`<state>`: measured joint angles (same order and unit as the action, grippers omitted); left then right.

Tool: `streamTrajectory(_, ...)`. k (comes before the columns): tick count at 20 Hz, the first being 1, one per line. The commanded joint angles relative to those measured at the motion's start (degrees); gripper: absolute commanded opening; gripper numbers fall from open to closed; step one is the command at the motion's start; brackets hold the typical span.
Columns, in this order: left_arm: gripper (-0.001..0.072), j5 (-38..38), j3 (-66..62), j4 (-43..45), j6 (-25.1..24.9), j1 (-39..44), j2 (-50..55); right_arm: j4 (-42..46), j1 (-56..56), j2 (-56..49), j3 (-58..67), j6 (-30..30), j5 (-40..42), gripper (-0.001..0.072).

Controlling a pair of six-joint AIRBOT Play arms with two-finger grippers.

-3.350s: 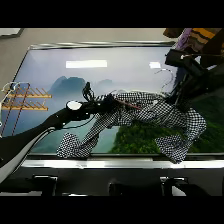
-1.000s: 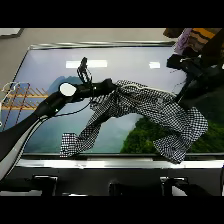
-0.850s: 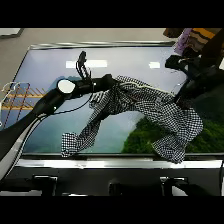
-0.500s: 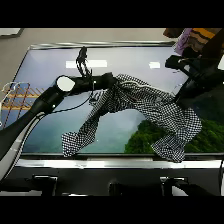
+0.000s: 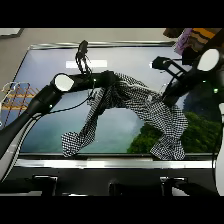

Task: Fold the clothes and pants, and hang the long-sleeved shirts on hangers.

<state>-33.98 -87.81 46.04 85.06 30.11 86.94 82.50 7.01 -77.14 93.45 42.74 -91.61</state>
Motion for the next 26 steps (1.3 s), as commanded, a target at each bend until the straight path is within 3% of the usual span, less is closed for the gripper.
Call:
streamTrajectory(1, 0.003, -3.04, -2.75, 4.5, 0.04, 0.61, -0.22, 4.9, 5.66, -1.49, -0.02, 5.16, 5.75, 0.0032)
streamTrajectory(6, 0.003, -9.66, -4.55, 11.19, 2.64, 3.19, -0.7, 5.38, 8.44, -3.19, -0.02, 10.8, 9.38, 0.0032)
streamTrajectory(10, 0.003, -12.15, -4.37, 14.38, 3.85, 7.54, -0.61, 5.49, 8.44, -3.15, 0.04, 12.63, 15.1, 0.0032)
streamTrajectory(14, 0.003, -12.13, -3.26, 15.56, 5.01, 10.84, -0.57, 5.44, 8.44, -2.91, 0.17, 15.43, 15.63, 0.0032)
streamTrajectory(23, 0.0033, -16.81, -0.17, 21.55, 3.23, 10.58, -0.57, 6.99, 8.44, 5.66, 0.17, 14.71, 13.46, 0.0033)
streamTrajectory(24, 0.0054, -16.85, -0.2, 21.57, 3.23, 10.47, -0.66, 6.38, 8.44, 6.19, 0.17, 13.51, 11.87, 0.0033)
streamTrajectory(25, 0.0192, -17.16, -0.22, 21.55, 3.26, 10.19, -0.9, 6.14, 8.44, 6.54, 0.17, 11.96, 10.27, 0.0033)
streamTrajectory(26, 0.0444, -17.81, -0.26, 21.55, 3.26, 9.64, -1.36, 6.1, 8.44, 6.8, 0.15, 10.64, 8.61, 0.0033)
